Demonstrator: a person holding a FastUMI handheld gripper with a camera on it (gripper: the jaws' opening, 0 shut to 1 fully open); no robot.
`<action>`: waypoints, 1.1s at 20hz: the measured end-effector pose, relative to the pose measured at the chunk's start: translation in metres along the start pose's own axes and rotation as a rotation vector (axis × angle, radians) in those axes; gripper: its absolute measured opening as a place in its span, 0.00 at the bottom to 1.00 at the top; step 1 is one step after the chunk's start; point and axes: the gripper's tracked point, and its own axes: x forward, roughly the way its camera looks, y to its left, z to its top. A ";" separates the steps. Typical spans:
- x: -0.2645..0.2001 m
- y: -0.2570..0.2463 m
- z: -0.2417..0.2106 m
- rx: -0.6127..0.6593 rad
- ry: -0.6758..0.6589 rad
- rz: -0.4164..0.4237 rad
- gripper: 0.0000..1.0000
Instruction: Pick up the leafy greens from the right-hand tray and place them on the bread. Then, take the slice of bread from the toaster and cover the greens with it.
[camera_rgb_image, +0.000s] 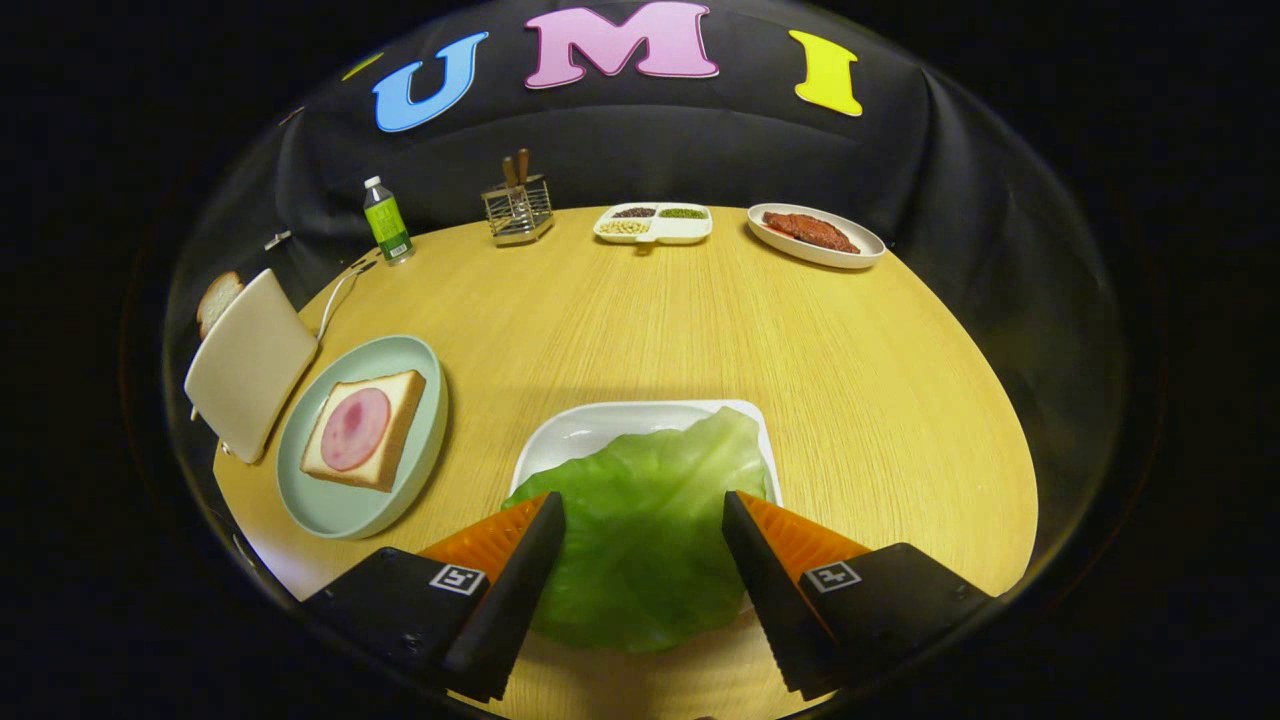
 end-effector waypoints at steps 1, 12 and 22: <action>0.001 0.000 -0.002 -0.007 0.010 0.002 0.99; 0.004 -0.005 -0.004 -0.035 0.034 -0.005 0.86; 0.005 -0.013 -0.005 0.036 0.079 0.011 0.23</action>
